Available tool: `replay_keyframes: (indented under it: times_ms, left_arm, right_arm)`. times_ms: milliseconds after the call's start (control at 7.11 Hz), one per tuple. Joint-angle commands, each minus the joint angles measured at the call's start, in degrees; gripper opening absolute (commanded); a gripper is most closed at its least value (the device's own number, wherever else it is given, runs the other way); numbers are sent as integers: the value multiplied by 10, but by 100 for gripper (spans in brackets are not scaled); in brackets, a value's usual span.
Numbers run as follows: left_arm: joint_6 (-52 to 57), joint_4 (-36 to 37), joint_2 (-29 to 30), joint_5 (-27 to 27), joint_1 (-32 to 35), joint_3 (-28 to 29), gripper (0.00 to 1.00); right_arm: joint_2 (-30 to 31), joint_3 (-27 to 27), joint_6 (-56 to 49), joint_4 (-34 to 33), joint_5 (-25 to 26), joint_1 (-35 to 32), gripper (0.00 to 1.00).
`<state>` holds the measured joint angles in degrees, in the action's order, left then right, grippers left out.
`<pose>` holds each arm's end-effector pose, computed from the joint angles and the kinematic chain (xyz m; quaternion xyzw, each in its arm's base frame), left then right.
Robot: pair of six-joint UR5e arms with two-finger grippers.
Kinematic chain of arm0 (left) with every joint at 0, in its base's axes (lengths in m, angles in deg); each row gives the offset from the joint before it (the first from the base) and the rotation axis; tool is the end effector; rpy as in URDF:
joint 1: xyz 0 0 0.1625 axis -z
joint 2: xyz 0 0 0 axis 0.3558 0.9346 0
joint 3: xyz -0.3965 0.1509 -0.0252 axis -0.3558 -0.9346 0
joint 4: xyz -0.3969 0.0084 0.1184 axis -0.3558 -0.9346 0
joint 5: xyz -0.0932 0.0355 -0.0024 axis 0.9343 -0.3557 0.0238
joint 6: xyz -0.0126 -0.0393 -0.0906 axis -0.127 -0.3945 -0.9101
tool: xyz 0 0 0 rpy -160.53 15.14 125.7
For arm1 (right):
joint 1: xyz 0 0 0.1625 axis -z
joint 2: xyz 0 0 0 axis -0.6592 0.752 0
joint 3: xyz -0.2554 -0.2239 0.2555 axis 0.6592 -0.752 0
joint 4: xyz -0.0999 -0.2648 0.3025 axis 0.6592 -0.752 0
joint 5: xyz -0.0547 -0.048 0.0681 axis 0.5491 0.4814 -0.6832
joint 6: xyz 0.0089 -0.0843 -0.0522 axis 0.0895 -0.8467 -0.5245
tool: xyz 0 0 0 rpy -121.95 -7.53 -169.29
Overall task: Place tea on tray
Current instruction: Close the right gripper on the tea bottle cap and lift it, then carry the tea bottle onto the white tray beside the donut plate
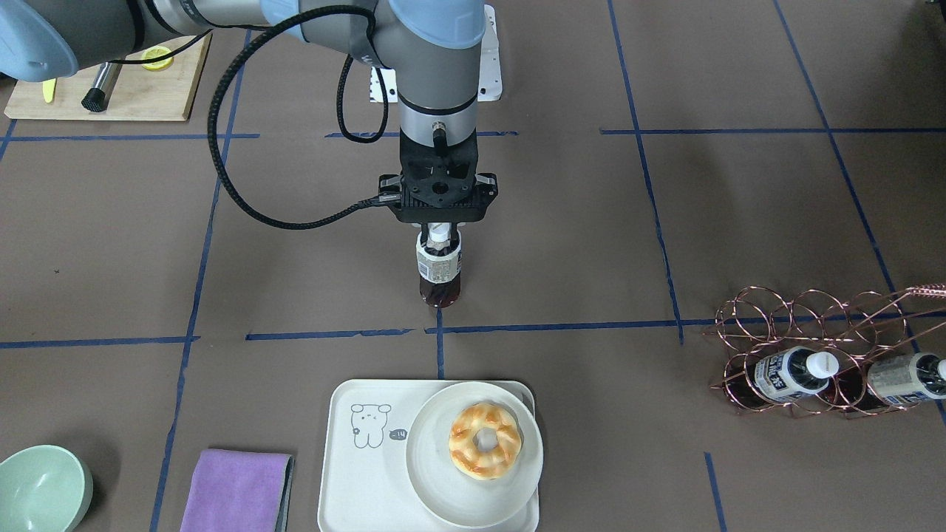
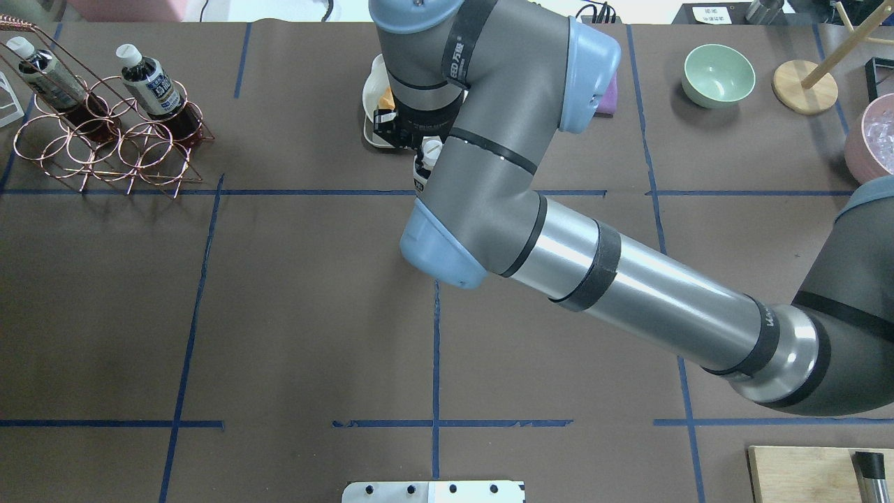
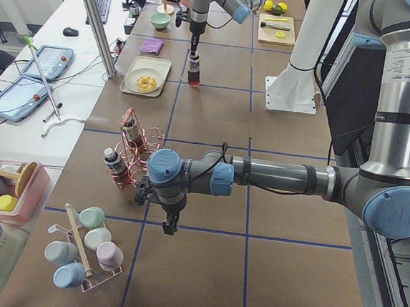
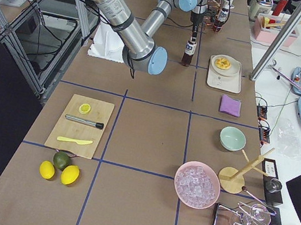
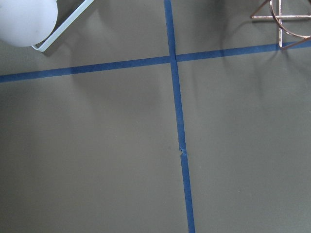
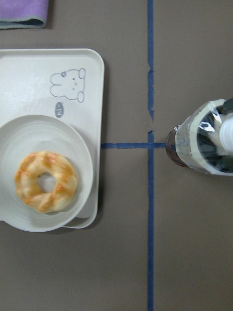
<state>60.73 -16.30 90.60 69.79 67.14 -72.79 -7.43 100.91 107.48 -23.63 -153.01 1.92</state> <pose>-0.0460 -0.4709 0.6533 0.0016 0.3856 0.0630 0.9205 -0.4881 -0.5343 0.0447 0.0791 -0.3695 0.0386 0.9251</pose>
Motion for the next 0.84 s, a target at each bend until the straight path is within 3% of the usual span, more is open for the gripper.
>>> replay_keyframes:
  times_ms: [0, 281, 563, 704]
  left_arm:
    - [0, 0, 0, 0, 0, 0, 100]
    - [-1, 0, 1, 0, 0, -1, 100]
    - [-4, 0, 2, 0, 0, 0, 100]
    - [-4, 0, 2, 0, 0, -1, 100]
  right_arm:
    - [-7, -24, -34, 4, -14, -58, 0]
    - [-56, -161, -87, 58, -85, -125, 0]
    - [-73, -281, -100, 153, -92, -142, 0]
    - [-73, -300, -116, 156, -92, -146, 0]
